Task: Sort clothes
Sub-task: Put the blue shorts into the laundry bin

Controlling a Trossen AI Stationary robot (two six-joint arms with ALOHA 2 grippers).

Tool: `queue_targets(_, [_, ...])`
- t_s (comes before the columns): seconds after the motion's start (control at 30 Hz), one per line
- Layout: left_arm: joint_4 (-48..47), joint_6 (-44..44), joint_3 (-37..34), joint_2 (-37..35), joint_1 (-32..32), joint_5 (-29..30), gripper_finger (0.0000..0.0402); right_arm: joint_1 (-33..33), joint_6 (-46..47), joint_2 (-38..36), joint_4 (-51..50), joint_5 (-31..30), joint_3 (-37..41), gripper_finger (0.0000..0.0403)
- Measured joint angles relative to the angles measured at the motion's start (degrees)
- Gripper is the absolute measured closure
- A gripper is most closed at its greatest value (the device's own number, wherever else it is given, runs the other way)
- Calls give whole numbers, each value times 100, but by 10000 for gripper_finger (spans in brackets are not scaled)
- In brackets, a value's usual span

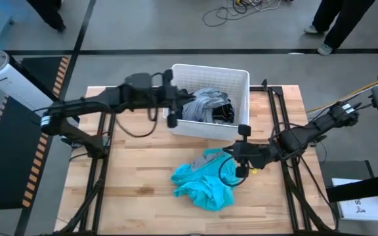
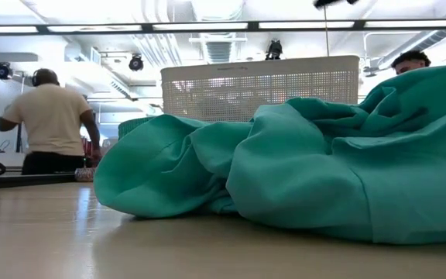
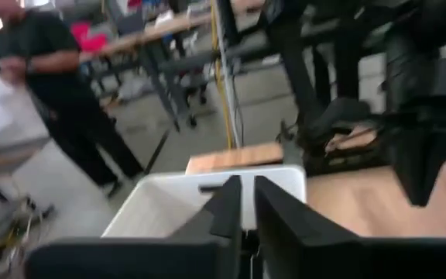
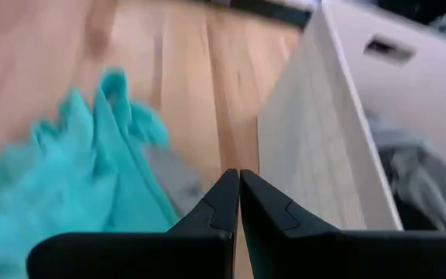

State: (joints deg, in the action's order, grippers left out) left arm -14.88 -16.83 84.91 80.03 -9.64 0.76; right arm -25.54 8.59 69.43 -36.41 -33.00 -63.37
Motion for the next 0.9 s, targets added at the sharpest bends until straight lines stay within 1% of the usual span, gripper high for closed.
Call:
queue_targets(0.03, [63,-7,-82,-143,49,1,389,38,-60,3,164,2,-51,403])
queue_targets(0.07, [173,11,-190,-297,93,5,392,76,-96,4,323,0,-131,403])
queue_targets(0.13, [399,127,-432,-615,191,23,389,122,-325,4,765,-15,-334,403])
queue_targets(0.23, [852,176,-889,-1149,336,30,397,146,-1077,4,1655,3,-690,403])
queue_targets(0.33, [1292,188,-1360,-1628,461,56,399,157,-1726,4,2531,37,-1231,403])
queue_targets(0.4, [1477,215,-1671,-1892,549,350,401,157,-2045,0,2924,44,-1631,403])
queue_targets(0.47, [1598,232,-1953,-2084,605,788,401,157,-2234,-10,2909,120,-1983,403])
queue_targets(0.53, [1603,191,-2131,-2179,614,986,401,157,-2286,-17,2684,266,-2207,403])
queue_targets(0.6, [1620,199,-2240,-2190,613,1022,401,157,-2365,-32,2550,410,-2261,403])
queue_targets(0.7, [1386,223,-2305,-2107,690,836,401,157,-2358,-37,2196,453,-2257,403])
queue_targets(0.83, [1121,239,-2437,-1812,1075,782,401,160,-2086,-44,1594,420,-2100,403])
queue_targets(0.9, [1077,237,-2514,-1600,1363,890,401,160,-1972,-51,1544,200,-1885,403])
